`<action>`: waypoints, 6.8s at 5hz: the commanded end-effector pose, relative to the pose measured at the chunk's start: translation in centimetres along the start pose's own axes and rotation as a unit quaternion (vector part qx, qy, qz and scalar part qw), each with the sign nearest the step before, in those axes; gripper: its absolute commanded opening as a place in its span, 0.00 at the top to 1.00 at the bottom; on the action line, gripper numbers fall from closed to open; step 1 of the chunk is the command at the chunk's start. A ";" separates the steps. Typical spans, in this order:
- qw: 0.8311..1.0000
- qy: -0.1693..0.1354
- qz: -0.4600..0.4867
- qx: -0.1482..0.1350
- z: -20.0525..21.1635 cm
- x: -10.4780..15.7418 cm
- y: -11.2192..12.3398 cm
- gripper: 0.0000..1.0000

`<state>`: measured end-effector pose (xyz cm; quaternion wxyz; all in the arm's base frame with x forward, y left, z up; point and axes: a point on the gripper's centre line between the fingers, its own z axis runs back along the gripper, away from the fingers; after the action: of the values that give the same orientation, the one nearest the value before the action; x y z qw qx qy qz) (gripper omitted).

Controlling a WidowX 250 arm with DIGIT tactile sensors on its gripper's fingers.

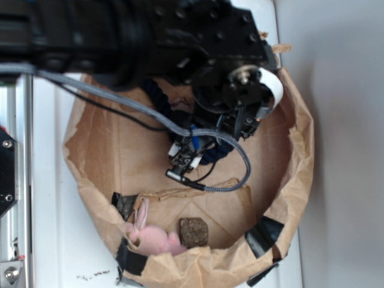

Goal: Grab the blue rope.

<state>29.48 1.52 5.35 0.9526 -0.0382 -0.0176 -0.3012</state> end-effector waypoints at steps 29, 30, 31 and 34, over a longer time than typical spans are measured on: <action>0.922 -0.002 0.388 0.019 0.7 -4.2 4.0 0.00; 0.922 -0.002 0.388 0.019 0.7 -4.2 4.0 0.00; 0.922 -0.002 0.388 0.019 0.7 -4.2 4.0 0.00; 0.972 -0.015 0.228 0.059 2.5 -3.1 2.5 0.00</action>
<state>28.32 5.72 5.86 0.9975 0.0037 -0.0085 -0.0706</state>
